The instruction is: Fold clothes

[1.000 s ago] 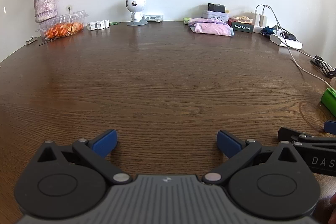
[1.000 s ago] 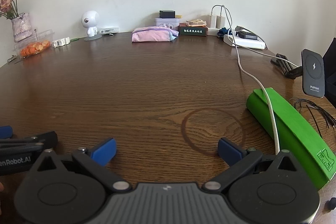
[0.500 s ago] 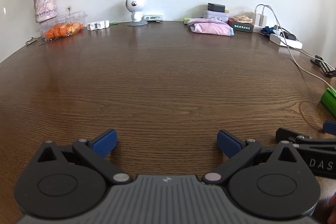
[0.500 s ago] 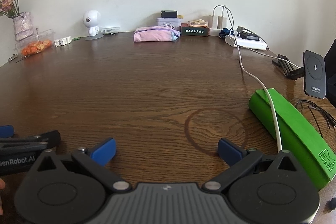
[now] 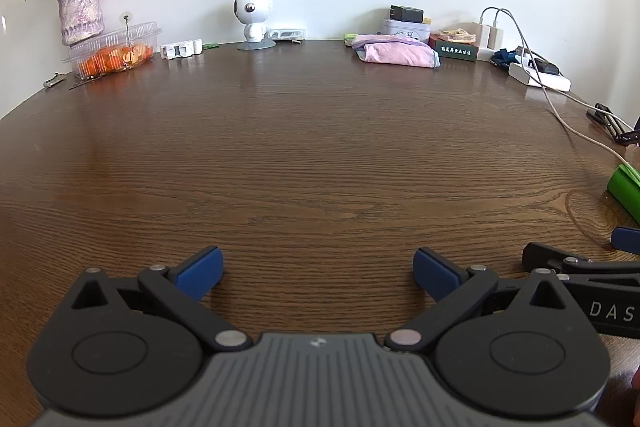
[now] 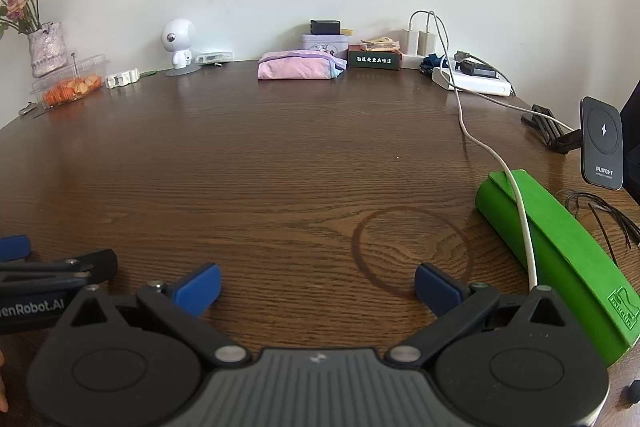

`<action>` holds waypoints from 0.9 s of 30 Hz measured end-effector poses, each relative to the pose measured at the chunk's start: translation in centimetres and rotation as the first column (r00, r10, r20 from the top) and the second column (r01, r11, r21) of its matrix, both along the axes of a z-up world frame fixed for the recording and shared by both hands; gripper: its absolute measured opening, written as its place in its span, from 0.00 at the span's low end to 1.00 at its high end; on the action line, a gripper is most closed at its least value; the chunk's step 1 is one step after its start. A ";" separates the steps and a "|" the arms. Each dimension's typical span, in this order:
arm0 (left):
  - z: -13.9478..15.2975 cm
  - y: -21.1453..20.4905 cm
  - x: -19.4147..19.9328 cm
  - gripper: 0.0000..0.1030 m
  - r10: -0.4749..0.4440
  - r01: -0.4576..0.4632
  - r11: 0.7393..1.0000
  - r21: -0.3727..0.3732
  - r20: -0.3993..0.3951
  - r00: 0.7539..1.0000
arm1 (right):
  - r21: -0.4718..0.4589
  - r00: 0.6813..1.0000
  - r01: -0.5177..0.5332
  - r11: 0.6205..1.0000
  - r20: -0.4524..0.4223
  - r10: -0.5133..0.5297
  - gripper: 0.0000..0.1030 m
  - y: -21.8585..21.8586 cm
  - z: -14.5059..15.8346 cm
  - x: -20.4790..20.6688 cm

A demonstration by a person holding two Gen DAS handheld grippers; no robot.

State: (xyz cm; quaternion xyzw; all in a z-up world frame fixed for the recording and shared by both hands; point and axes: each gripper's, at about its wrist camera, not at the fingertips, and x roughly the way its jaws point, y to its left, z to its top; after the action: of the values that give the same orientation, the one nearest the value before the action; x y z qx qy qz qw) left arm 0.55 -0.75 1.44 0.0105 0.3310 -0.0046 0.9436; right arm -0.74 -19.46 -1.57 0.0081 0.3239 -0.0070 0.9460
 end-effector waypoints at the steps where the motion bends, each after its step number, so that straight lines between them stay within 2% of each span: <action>1: 0.0 -0.1 -0.1 1.00 0.002 -0.002 1.000 0.000 0.000 1.000 | 0.000 1.000 0.000 1.000 0.000 0.000 1.00 0.0 0.0 0.0; 10: -0.1 -0.3 -0.3 1.00 0.001 -0.001 1.000 0.007 0.003 1.000 | -0.004 1.000 0.003 1.000 0.001 -0.003 1.00 0.0 0.0 0.0; 12: 0.2 -0.1 -0.2 1.00 -0.012 0.012 1.000 0.017 -0.024 1.000 | -0.010 1.000 -0.004 1.000 -0.010 0.004 1.00 -0.1 0.1 0.1; 15: 1.6 0.8 -0.2 1.00 -0.007 0.000 0.996 -0.092 -0.070 0.998 | -0.002 0.999 -0.016 1.000 -0.041 0.015 1.00 -0.4 1.3 0.4; 17: 3.5 1.6 -0.5 1.00 -0.004 -0.006 0.980 -0.200 -0.050 0.999 | 0.031 0.999 -0.029 0.999 -0.020 0.029 1.00 -0.9 2.7 0.2; 19: 6.0 1.9 -0.5 1.00 -0.008 0.002 0.965 -0.261 -0.023 1.000 | 0.062 0.998 -0.057 0.996 0.004 0.057 1.00 -1.6 4.8 0.0; 24: 13.3 1.7 -0.9 1.00 -0.037 0.050 0.951 -0.304 0.047 0.998 | 0.158 0.988 -0.143 0.977 0.078 0.132 1.00 -3.6 11.6 -0.5; 27: 18.8 1.7 -2.0 1.00 -0.057 0.098 0.954 -0.282 0.150 0.987 | 0.165 0.977 -0.184 0.969 0.139 0.162 1.00 -4.6 17.0 -1.2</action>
State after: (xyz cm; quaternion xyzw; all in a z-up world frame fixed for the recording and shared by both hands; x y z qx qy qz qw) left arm -1.41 0.97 20.23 -0.1139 0.2590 -0.0891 0.9550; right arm -1.98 -24.06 15.41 0.0642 0.2632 0.1050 0.9569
